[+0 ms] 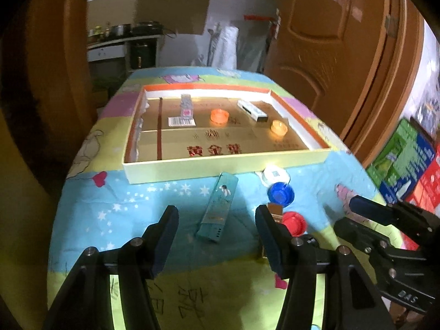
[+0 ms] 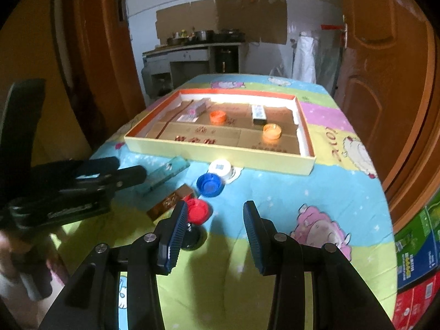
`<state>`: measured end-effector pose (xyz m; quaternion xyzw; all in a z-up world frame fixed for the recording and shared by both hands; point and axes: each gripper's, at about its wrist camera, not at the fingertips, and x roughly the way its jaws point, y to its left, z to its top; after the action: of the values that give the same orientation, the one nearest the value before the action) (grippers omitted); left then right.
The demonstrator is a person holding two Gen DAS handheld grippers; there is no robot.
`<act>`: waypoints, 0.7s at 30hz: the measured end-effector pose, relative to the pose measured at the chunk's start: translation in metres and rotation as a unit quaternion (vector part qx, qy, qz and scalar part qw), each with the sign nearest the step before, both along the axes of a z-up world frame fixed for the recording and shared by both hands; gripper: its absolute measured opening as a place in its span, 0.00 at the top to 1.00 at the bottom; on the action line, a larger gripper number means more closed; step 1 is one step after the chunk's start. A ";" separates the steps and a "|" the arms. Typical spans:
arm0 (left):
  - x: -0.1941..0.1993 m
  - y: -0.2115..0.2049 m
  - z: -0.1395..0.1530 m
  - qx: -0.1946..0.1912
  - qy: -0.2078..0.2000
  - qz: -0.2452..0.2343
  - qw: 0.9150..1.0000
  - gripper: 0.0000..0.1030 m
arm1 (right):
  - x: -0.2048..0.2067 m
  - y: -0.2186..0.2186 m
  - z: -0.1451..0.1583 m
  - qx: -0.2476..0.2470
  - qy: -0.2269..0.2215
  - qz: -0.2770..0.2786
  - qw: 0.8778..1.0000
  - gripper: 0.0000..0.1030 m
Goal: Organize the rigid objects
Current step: 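Move both tools back from the tray toward the caps and boxes on the tablecloth, then grasp the teal rectangular box with the left tool while the right tool grasps the black cap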
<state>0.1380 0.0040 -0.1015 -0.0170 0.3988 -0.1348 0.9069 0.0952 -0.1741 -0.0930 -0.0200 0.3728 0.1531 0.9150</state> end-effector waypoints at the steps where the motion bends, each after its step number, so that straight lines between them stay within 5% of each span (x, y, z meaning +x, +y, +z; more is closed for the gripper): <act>1: 0.004 -0.003 -0.003 0.006 0.002 -0.010 1.000 0.44 | 0.000 0.001 -0.003 0.001 0.004 0.001 1.000 0.58; 15: 0.034 -0.014 -0.031 0.051 0.032 -0.019 0.998 0.44 | -0.004 0.009 -0.023 -0.002 0.033 0.015 0.999 0.58; 21: 0.032 -0.015 -0.030 0.065 0.028 -0.007 0.997 0.59 | -0.005 0.013 -0.025 0.003 0.041 0.019 0.999 0.58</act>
<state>0.1696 -0.0111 -0.1318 0.0410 0.4324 -0.1142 0.8935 0.0901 -0.1612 -0.1179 -0.0181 0.4086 0.1728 0.8960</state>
